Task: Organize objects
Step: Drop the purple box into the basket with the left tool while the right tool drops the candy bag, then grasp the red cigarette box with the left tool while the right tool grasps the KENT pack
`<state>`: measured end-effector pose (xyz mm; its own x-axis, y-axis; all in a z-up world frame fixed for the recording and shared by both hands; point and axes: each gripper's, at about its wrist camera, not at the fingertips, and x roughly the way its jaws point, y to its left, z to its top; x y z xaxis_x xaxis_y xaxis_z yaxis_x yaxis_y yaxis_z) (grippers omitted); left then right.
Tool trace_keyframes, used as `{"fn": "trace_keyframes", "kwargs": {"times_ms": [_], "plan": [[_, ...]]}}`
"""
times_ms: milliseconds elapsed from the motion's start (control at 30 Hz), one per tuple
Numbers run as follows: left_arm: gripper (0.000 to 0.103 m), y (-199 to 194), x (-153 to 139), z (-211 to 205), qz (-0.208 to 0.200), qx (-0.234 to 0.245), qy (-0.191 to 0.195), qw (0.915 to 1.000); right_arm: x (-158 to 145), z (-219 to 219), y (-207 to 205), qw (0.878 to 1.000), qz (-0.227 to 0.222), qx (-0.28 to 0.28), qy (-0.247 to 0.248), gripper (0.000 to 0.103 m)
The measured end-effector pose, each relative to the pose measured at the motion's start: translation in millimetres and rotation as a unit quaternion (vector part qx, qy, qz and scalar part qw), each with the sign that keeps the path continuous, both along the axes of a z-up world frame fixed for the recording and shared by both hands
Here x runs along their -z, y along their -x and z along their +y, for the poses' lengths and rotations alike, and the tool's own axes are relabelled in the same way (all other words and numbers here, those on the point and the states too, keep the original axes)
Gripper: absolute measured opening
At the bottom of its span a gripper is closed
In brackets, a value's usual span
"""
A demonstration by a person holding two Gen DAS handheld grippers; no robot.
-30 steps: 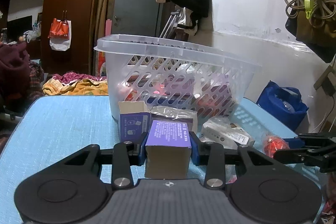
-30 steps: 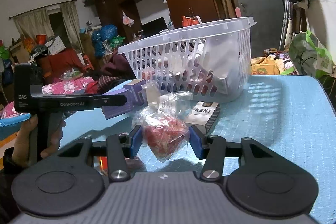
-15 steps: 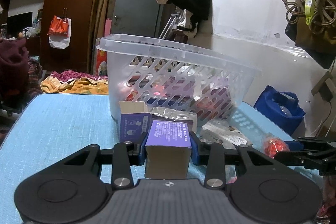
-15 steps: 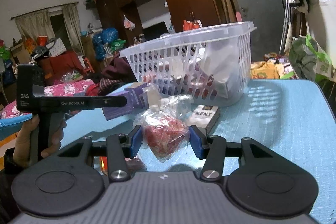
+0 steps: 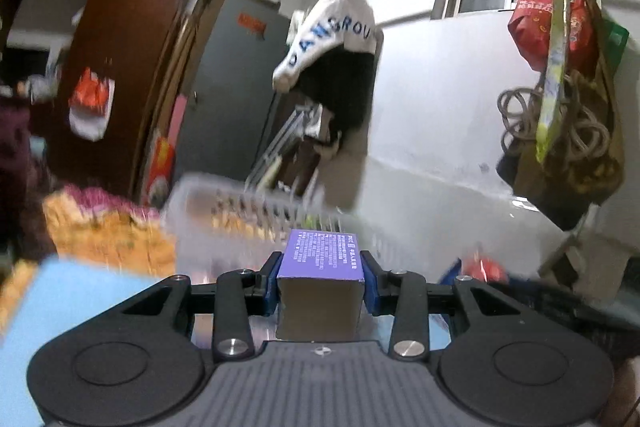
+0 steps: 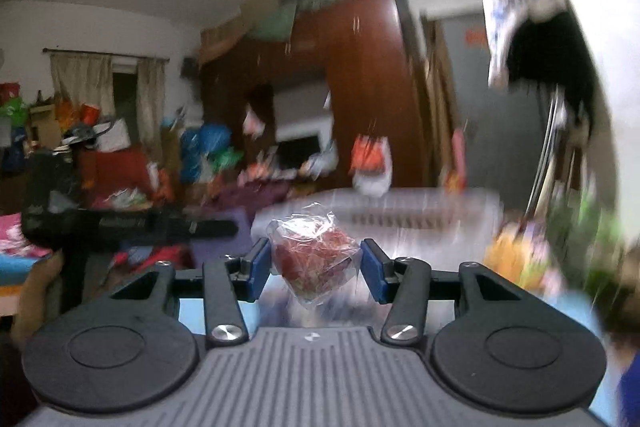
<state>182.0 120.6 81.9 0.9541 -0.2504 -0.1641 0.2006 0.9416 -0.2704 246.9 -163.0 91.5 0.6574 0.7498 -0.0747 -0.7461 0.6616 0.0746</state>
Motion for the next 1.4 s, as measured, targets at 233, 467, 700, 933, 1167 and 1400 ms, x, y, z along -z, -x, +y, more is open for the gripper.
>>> {"fn": "trace_keyframes", "kwargs": {"times_ms": [233, 467, 700, 933, 1167, 1400], "plan": [[0.043, -95, -34, -9, 0.065, -0.057, -0.026, 0.9959, -42, 66, -98, 0.991, 0.043, 0.063, 0.110, 0.052], [0.085, -127, -25, -14, 0.073, -0.111, -0.066, 0.9889, -34, 64, -119, 0.989, 0.041, 0.100, 0.100, 0.073], [0.087, -51, -19, -20, 0.042, -0.075, -0.077, 0.9933, -29, 21, -66, 0.992, 0.038, 0.108, 0.053, 0.103], [0.087, 38, 61, -83, 0.078, 0.011, -0.134, 0.9878, 37, -13, -43, 0.988, 0.134, 0.057, 0.042, 0.103], [0.087, 36, 89, -130, 0.121, 0.040, -0.185, 0.9745, 61, 9, -54, 0.971, 0.161, 0.113, 0.136, 0.099], [0.085, 39, 104, -102, 0.147, 0.013, -0.154, 0.9771, 74, 13, -75, 0.959, 0.209, 0.107, 0.159, 0.082]]}}
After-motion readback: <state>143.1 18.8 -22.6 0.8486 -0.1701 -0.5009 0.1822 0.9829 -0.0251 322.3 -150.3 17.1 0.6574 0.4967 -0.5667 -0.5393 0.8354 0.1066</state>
